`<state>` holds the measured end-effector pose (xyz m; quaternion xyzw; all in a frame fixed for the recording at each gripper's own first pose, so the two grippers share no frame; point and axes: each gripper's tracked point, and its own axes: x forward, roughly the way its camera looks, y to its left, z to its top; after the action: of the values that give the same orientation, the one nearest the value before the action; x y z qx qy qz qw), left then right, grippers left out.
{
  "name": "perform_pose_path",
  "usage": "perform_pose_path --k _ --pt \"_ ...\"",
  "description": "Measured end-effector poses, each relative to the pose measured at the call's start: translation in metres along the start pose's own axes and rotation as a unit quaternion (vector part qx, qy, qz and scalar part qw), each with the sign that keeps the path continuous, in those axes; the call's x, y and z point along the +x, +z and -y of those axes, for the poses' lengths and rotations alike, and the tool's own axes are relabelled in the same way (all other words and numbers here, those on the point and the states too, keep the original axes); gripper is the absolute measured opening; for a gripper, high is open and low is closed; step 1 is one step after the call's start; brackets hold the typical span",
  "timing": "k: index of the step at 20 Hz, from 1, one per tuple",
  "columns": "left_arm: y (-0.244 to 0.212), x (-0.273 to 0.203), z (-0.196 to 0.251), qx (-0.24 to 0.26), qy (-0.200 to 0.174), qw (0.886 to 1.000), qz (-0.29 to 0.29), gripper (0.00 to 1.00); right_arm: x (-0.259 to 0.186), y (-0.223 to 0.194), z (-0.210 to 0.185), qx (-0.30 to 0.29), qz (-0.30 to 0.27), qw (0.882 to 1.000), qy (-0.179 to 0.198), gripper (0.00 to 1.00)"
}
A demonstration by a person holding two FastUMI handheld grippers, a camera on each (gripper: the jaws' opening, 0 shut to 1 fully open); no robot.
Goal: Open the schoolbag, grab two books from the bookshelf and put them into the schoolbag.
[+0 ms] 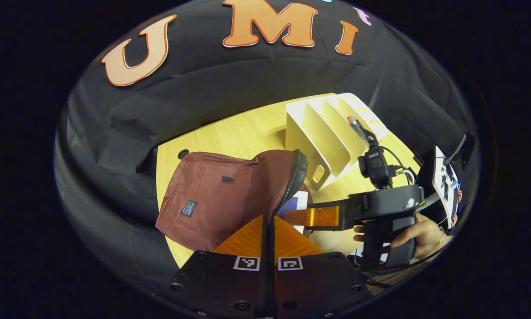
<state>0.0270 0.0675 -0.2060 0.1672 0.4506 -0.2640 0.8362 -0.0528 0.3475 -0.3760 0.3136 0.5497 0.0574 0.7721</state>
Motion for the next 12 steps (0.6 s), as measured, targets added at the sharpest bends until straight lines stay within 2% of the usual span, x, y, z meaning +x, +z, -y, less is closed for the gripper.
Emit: perform_pose_path --k 5,8,9,12 --pt "-0.009 0.002 0.008 -0.002 -0.004 1.0 -0.009 0.03 -0.026 0.015 0.031 0.005 0.025 1.0 -0.017 0.98" --pt "-0.014 0.004 0.026 -0.01 -0.027 0.999 -0.015 0.12 -0.045 0.025 0.049 0.003 0.032 0.999 -0.023 0.98" --pt "-0.014 0.007 0.032 -0.013 -0.032 0.999 -0.016 0.23 -0.05 0.028 0.055 0.002 0.033 0.999 -0.026 0.98" --pt "-0.013 0.012 0.041 -0.021 -0.02 0.999 -0.017 0.69 -0.069 0.037 0.074 -0.008 0.031 0.999 -0.034 0.98"
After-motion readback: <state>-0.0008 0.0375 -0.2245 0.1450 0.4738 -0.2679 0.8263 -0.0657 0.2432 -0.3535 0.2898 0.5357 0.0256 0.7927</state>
